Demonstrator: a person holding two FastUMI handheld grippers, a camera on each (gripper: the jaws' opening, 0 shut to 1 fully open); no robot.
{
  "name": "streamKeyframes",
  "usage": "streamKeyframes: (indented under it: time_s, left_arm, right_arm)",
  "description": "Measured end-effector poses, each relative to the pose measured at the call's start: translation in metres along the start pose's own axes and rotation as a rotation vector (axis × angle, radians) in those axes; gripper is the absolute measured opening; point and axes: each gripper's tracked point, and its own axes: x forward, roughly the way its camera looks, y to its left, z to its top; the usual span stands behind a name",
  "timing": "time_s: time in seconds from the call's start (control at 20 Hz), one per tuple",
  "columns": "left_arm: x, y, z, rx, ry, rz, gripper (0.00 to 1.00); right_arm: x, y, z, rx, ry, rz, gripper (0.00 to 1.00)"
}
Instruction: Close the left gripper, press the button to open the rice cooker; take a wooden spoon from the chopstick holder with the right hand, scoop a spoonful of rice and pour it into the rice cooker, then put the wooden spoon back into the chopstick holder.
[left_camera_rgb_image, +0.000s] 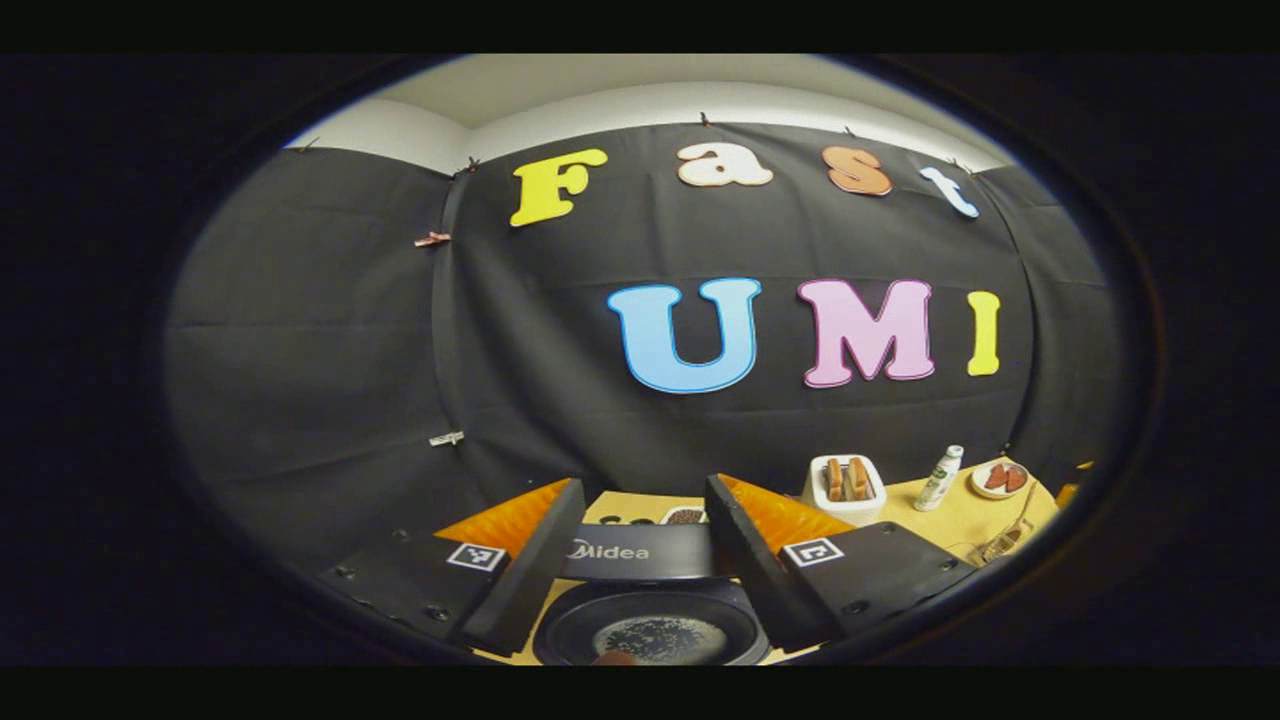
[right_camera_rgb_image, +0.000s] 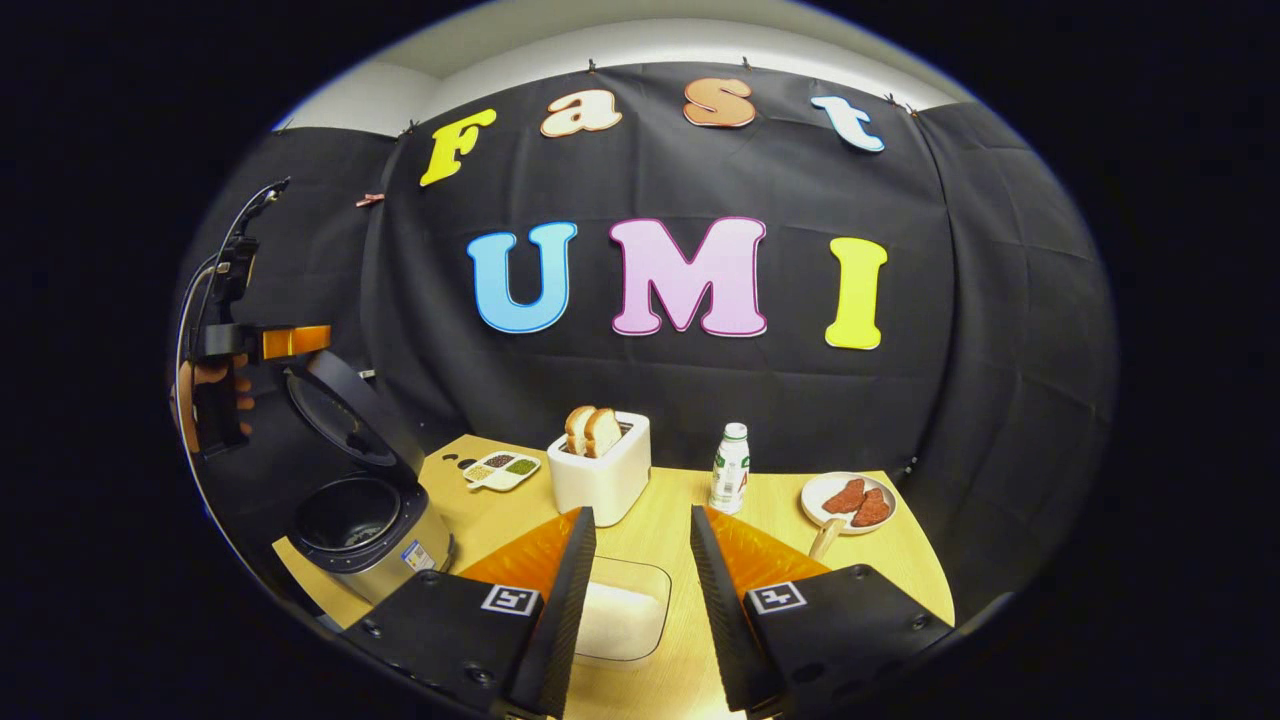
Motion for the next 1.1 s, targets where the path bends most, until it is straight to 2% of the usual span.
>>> streamKeyframes:
  time_s: [0.05, 0.3, 0.35, 0.4, 0.7, 0.8, 0.85, 1.1]
  left_arm:
    - [-0.005, -0.001, -0.002, -0.003, 0.002, 0.004, 0.87]
    - [-0.037, -0.002, -0.029, -0.013, 0.016, 0.018, 0.86]
    - [-0.044, -0.002, -0.035, -0.008, 0.021, 0.022, 0.83]
    - [-0.05, -0.003, -0.043, -0.01, 0.027, 0.028, 0.86]
    - [-0.085, -0.004, -0.095, -0.023, 0.082, 0.053, 0.86]
    - [-0.091, -0.004, -0.112, -0.031, 0.112, 0.064, 0.89]
    - [-0.094, -0.004, -0.116, -0.033, 0.117, 0.068, 0.86]
    - [-0.104, -0.006, -0.141, -0.032, 0.138, 0.083, 0.86]
  right_arm:
    - [-0.002, 0.002, 0.001, 0.001, -0.003, 0.005, 0.63]
    - [-0.007, 0.002, 0.004, -0.013, -0.019, 0.005, 0.61]
    - [-0.008, 0.003, 0.004, -0.008, -0.017, 0.007, 0.61]
    - [-0.009, 0.003, 0.003, -0.002, -0.015, 0.007, 0.61]
    - [-0.012, 0.006, 0.001, 0.026, -0.009, 0.011, 0.61]
    - [-0.015, 0.007, 0.001, 0.017, -0.009, 0.014, 0.61]
    - [-0.015, 0.007, 0.0, 0.014, -0.007, 0.015, 0.61]
    - [-0.017, 0.009, -0.005, 0.016, 0.004, 0.019, 0.61]
